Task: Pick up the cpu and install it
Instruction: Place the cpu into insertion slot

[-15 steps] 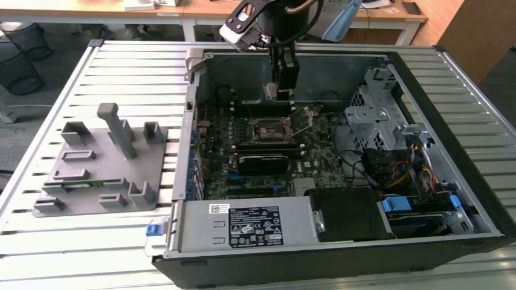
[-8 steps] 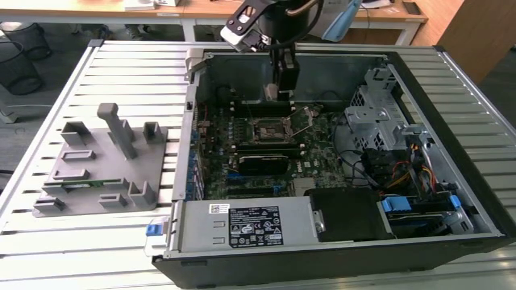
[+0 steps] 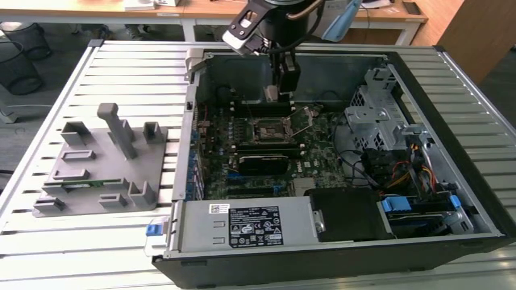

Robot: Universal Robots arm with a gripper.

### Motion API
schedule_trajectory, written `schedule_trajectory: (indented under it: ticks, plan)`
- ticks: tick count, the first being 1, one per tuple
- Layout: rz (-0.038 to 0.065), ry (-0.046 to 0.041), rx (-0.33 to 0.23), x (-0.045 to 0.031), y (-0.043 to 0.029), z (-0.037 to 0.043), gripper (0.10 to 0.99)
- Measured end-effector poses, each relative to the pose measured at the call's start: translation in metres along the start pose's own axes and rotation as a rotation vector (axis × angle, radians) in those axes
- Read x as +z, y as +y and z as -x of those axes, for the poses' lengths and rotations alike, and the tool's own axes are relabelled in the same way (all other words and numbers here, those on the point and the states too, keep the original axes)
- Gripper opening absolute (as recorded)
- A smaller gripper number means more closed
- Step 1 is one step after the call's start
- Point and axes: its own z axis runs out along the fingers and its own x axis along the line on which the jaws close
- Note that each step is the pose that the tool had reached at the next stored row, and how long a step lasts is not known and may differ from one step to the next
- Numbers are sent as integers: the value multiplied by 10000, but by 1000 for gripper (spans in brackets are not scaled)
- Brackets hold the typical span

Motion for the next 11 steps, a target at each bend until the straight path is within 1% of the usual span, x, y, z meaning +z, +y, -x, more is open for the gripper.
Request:
schedule_trajectory:
  ticks: [3,11]
  plan:
    - [1,0,11,32,6,-25,525]
    - [-3,-17,207,117,3,-56,525]
